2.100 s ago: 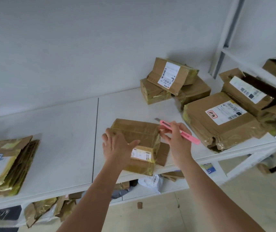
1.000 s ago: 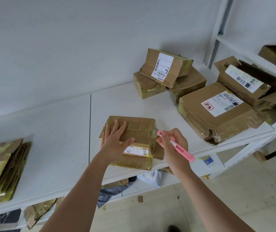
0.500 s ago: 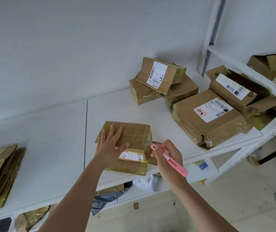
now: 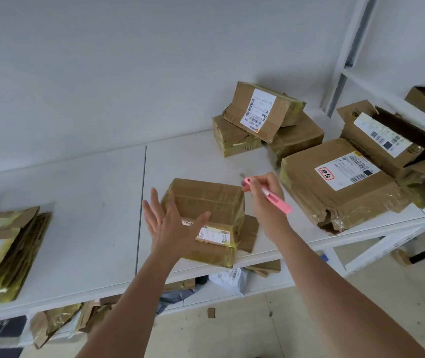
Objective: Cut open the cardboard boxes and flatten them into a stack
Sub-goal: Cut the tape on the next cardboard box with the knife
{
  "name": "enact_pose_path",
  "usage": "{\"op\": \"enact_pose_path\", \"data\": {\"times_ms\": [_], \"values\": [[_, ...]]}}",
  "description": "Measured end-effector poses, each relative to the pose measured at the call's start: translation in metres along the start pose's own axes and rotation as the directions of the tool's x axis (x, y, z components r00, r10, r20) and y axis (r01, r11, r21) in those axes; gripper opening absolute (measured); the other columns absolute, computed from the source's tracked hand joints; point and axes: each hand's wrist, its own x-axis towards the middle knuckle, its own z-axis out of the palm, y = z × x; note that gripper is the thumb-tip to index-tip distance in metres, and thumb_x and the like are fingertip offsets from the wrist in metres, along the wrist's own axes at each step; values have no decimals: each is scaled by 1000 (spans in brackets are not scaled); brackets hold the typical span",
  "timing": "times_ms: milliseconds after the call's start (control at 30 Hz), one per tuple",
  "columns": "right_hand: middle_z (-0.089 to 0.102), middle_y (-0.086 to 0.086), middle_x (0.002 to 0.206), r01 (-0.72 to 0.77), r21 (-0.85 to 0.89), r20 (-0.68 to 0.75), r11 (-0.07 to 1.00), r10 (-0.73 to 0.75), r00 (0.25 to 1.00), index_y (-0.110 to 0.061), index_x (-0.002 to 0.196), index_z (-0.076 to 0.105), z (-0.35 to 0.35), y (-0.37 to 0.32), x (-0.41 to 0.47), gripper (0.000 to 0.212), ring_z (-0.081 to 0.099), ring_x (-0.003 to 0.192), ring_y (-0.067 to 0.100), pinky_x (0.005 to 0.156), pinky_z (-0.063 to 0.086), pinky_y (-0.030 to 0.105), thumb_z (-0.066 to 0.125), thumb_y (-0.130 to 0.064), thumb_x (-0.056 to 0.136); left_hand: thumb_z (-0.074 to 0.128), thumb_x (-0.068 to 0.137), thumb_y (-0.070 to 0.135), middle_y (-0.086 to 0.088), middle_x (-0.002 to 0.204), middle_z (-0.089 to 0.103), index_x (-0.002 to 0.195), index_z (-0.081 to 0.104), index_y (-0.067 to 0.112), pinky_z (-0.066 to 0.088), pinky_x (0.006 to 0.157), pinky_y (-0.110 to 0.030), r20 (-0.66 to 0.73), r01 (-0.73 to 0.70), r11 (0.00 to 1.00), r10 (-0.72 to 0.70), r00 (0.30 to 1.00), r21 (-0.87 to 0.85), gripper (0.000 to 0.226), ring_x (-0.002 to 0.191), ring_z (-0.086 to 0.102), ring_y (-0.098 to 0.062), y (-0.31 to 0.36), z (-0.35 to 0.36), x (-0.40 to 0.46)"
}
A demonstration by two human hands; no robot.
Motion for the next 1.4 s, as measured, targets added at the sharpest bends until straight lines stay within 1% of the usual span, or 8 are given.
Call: {"op": "enact_pose_path", "data": {"times_ms": [167,333,433,567,700,900,1133,1400], "values": [[59,15,77,63,-45,36,997,-61,997,-6,92,46,8,6,-30,16,72,63,19,56,52,36,47,-17,103,75,80,52,-12,147,29,151,16,23,45,103,-52,150,320,828,-282,948,-460,97,124,45,-34,-10,-15,6],[66,6,93,87,22,-67,996,-85,994,-3,95,48,19,11,-36,11,73,89,11,72,56,26,47,-11,102,81,80,27,-4,139,44,156,-5,32,49,100,-47,207,141,883,-51,977,-447,115,122,53,-27,-1,-10,1],[66,6,95,116,22,-107,993,-113,988,-1,98,49,19,8,-25,11,71,96,10,78,56,26,49,-11,102,83,77,11,6,128,53,154,-4,40,53,90,-29,375,-64,911,231,898,-407,119,108,61,-13,14,-16,4],[65,7,91,94,-34,-75,995,-96,992,-8,99,50,16,10,-20,11,72,85,14,67,57,31,50,-18,102,79,80,11,15,146,42,153,21,43,42,107,-36,373,-313,940,342,863,-139,99,130,48,-15,29,-27,20],[65,4,83,60,-49,-76,997,-64,995,-10,98,51,19,18,-32,11,60,58,13,49,47,29,51,-20,102,75,85,37,9,147,43,143,46,32,37,109,-40,92,-180,962,165,982,206,66,131,48,-17,26,-28,20],[64,0,75,-3,97,-74,995,11,997,-7,91,56,5,17,-38,11,64,75,13,67,55,28,56,-13,99,39,102,50,5,147,47,148,40,32,-1,123,-38,-128,-114,984,131,983,134,50,141,32,-15,4,9,-15],[70,13,81,-171,244,84,955,155,984,-7,84,58,-18,16,-24,13,72,89,29,75,60,39,59,-9,97,44,101,45,7,149,47,143,48,36,0,124,-34,-138,-174,982,184,973,75,44,143,33,-11,-2,7,-11],[71,15,84,-172,191,154,966,143,978,3,87,55,-20,17,-23,14,73,88,21,77,61,33,58,-7,97,41,97,60,13,149,46,142,48,40,5,124,-36,-130,-158,980,173,976,121,50,142,34,-10,-2,10,-10]]}}
